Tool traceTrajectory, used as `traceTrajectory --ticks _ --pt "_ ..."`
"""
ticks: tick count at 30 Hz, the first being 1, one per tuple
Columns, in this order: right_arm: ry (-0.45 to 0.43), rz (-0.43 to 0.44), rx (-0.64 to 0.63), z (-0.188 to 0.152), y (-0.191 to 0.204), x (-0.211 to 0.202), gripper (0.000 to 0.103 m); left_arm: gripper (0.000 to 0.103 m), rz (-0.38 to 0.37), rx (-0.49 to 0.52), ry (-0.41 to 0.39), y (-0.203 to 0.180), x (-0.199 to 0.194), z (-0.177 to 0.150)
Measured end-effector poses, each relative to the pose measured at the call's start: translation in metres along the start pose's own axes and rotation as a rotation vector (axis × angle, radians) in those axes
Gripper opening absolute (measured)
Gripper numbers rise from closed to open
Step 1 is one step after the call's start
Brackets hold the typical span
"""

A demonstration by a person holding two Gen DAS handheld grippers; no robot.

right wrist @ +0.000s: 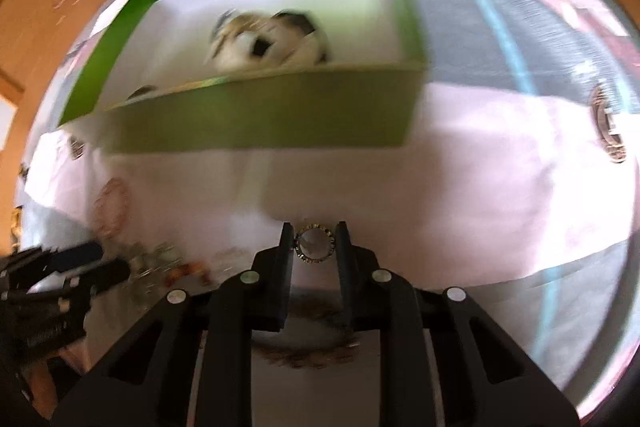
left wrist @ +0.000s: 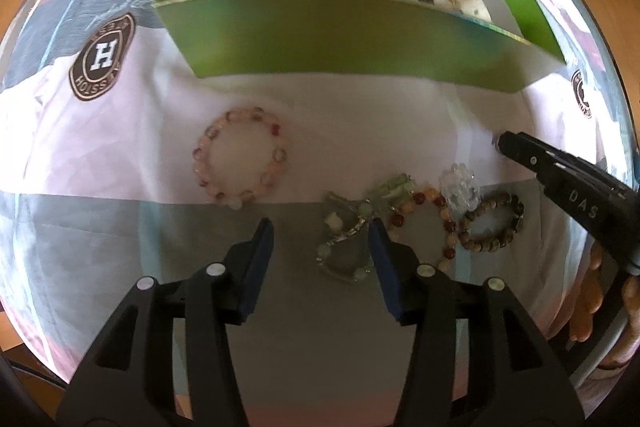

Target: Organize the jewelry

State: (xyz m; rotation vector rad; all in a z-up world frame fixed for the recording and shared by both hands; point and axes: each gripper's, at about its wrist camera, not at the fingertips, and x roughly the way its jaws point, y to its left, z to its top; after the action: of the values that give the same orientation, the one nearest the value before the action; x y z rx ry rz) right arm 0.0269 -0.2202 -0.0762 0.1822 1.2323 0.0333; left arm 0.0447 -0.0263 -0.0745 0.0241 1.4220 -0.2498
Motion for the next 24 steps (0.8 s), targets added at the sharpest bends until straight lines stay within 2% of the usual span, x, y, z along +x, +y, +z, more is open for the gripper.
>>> traceTrajectory --ticks 7,9,10,13,19,21,24 --pt "0.03 0.009 -0.019 -0.003 0.007 0.006 0.021 0.047 0.022 0.005 0.027 -0.006 0.012 0.002" --pt "0.032 0.008 -0.021 -0.003 0.009 0.007 0.021 0.032 0.054 0.001 0.017 -0.006 0.011 0.002" --pt "0.033 0.008 -0.02 -0.004 0.008 0.007 0.021 0.021 0.058 -0.005 0.013 -0.011 0.014 0.005" --pt "0.033 0.009 -0.018 -0.007 0.008 0.006 0.021 0.008 0.04 -0.035 0.008 -0.002 0.009 0.006" --pt "0.033 0.01 -0.018 -0.004 0.008 0.007 0.021 0.007 0.01 -0.065 -0.044 0.006 -0.008 0.012" --pt "0.032 0.014 -0.015 -0.004 0.005 0.006 0.021 0.007 -0.004 -0.074 -0.069 0.007 -0.02 0.005" --pt "0.026 0.029 -0.011 -0.003 0.002 0.002 0.021 0.007 -0.011 -0.077 -0.064 0.014 -0.026 0.005"
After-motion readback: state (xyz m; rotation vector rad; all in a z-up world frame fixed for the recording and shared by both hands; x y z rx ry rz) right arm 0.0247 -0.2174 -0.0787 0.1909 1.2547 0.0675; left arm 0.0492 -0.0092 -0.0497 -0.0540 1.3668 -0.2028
